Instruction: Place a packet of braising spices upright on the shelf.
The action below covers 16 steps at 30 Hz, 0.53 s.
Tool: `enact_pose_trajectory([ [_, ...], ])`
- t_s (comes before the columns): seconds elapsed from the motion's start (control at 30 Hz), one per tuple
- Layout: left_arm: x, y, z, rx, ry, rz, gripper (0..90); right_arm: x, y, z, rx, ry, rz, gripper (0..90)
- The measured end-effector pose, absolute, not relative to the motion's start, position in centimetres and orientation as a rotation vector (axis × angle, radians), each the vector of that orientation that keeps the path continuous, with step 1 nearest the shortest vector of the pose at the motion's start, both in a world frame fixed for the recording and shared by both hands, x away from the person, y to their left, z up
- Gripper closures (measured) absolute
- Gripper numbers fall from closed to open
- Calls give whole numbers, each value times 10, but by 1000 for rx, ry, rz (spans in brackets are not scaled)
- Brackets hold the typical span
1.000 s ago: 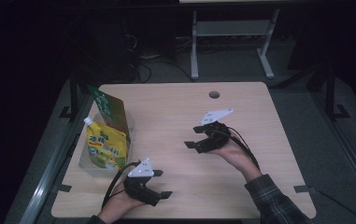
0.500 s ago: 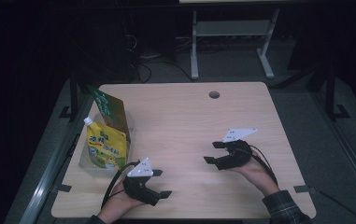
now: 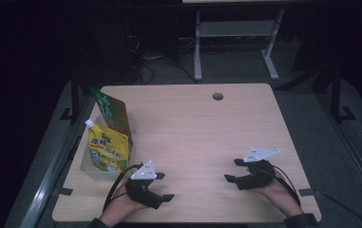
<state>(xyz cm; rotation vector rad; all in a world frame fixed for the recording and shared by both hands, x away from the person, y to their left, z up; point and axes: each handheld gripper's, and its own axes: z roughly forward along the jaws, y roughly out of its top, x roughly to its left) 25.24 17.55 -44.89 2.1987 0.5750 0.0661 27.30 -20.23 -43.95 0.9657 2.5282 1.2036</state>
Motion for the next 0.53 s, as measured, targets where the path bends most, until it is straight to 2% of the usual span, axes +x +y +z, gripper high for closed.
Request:
enact_pose_trajectory([
  [0.53,254,174,-451,2226,556,70,177,263,-214,-444,993,2517,1176,273],
])
